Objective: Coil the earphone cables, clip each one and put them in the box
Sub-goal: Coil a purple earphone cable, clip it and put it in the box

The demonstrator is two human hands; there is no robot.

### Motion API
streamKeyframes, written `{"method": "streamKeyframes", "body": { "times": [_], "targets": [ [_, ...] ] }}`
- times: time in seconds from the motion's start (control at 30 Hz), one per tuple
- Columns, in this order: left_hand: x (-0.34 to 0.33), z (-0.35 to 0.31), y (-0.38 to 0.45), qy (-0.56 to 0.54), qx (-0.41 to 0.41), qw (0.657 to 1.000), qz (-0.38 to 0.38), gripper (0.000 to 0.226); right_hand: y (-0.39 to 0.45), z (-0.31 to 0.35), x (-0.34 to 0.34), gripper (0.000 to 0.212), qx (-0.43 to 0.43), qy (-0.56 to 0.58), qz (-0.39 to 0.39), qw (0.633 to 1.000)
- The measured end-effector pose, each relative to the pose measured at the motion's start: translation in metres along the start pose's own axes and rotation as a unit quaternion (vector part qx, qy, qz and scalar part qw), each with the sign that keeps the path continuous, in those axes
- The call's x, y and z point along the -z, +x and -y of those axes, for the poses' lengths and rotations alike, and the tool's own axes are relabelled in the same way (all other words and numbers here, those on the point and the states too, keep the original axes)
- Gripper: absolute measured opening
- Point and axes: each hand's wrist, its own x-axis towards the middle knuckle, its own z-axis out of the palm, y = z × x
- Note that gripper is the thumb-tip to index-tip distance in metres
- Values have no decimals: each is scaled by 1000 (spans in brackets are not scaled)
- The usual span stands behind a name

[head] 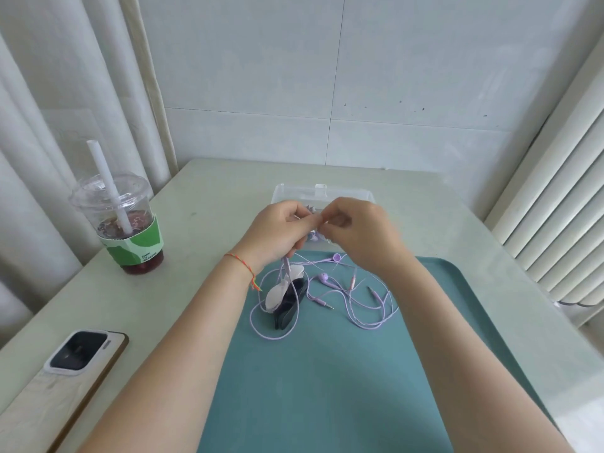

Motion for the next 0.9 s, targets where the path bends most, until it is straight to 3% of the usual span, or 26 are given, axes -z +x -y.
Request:
{"method": "streamKeyframes", "body": {
  "times": [0.1,0.2,0.27,0.4,0.57,0.67,0.8,0.9],
  "targets": [
    [2,0,0,12,3,1000,6,15,4,-4,8,5,-16,9,-100,995],
    [6,8,2,51,0,999,-5,12,8,-12,23,8,-62,63,-261,961],
    [10,15,5,77,8,996,-39,11,9,-19,32,7,-105,70,-319,939],
    [16,18,7,126,-11,988,-87,17,9,-26,33,28,-165,-37,-231,958],
    [6,9,2,159,-31,986,-42,18,1,-3,12,40,48,-56,-85,994],
    [2,6,1,145,-37,988,-21,21,-3,2,0,25,55,-51,22,997],
    [2,6,0,159,-39,987,-11,17,1,-2,2,12,23,-70,-21,997],
    [6,11,2,208,-22,978,-25,13,4,-6,10,14,22,-47,-130,990]
  ]
}}
